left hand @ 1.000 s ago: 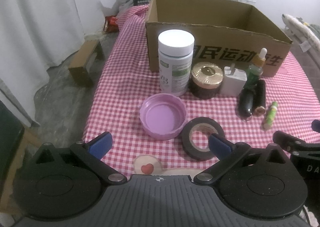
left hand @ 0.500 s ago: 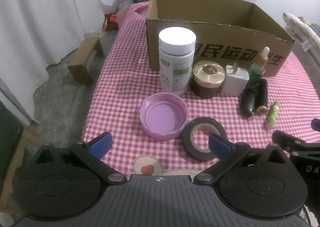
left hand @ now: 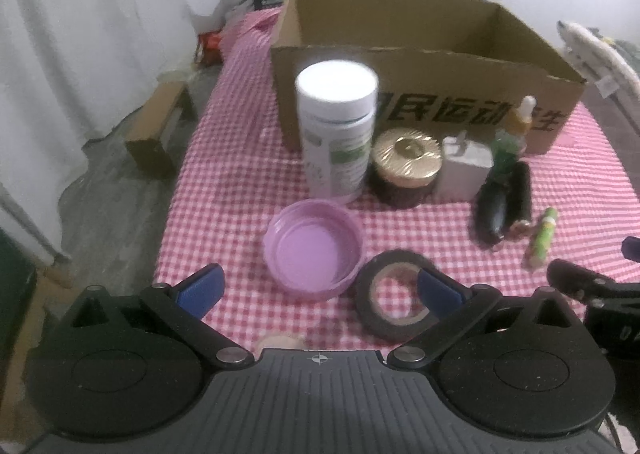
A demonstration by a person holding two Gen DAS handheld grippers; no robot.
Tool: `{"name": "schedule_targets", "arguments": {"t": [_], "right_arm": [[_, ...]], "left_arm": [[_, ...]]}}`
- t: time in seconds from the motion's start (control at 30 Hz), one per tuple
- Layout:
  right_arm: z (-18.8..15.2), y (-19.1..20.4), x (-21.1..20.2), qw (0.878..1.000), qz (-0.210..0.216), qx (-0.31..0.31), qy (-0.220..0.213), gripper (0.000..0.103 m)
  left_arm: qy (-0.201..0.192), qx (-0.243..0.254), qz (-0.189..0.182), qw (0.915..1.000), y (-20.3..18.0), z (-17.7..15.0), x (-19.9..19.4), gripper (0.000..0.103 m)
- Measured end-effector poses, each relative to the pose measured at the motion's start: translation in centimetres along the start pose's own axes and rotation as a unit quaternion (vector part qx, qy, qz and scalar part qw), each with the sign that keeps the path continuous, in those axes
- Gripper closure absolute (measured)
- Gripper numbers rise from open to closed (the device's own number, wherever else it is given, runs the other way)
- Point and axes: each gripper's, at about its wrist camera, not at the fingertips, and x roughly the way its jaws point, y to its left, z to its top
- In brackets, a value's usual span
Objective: Organize rigid objects
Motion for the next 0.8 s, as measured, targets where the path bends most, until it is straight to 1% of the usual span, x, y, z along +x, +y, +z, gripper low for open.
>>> {"name": "schedule_targets", "arguments": {"t": [0.1,0.2,0.3,0.4,0.43,0.5,0.53,0.57,0.63,0.67,0.7,0.73,0.8], "right_arm": [[0.1,-1.6,-0.5,1.0,-0.005,0.02,-0.011,0.0],[0.2,-3.7,-1.4,0.999,0.002,0.043,-0.032,0.0],[0.7,-5.7,-2.0,0.997,0.027,0.062,-0.035,0.0],[1.6,-7.9,-1.3,0.994,0.059,0.096,-0.011,0.001],[1.9,-8.5,-0.9,0.992,0.067,0.104,-0.003,0.004],[2.5,-8.9,0.1,0.991,0.077,0.11,0.022,0.013],[2.7,-8.9,0.6,0.989,0.086,0.112,0.033,0.02],[2.9,-8.9,1.2,0.987,0.098,0.115,0.045,0.027],[3.2,-8.9,2.5,0.983,0.12,0.122,0.068,0.031],[3.2,-8.7,3.0,0.981,0.127,0.124,0.077,0.035],[3.3,-8.5,3.5,0.98,0.134,0.124,0.084,0.037],[3.3,-8.2,3.9,0.979,0.138,0.121,0.09,0.038],[3.4,-7.8,4.6,0.978,0.144,0.114,0.096,0.042]], "left_arm": [[-0.017,0.016,-0.022,0.9995,-0.8,0.4,-0.2,0.0],[-0.037,0.043,-0.056,0.9968,-1.8,0.8,-0.4,0.0],[-0.056,0.078,-0.106,0.9897,-3.3,1.0,-0.6,0.001],[-0.073,0.118,-0.149,0.9791,-5.2,1.2,-0.7,0.004],[-0.076,0.136,-0.16,0.9748,-6.0,1.2,-0.7,0.005],[-0.074,0.165,-0.177,0.9673,-7.7,1.3,-0.6,0.016],[-0.072,0.178,-0.187,0.9634,-8.4,1.3,-0.4,0.02],[-0.067,0.192,-0.196,0.9592,-9.1,1.3,-0.2,0.027],[-0.059,0.215,-0.206,0.9528,-10.3,1.1,0.1,0.033],[-0.056,0.226,-0.21,0.9495,-10.8,0.9,0.3,0.039],[-0.052,0.238,-0.212,0.9464,-11.4,0.8,0.5,0.043],[-0.047,0.247,-0.214,0.9438,-11.8,0.7,0.7,0.044],[-0.036,0.262,-0.218,0.9395,-12.7,0.6,1.4,0.053]]}}
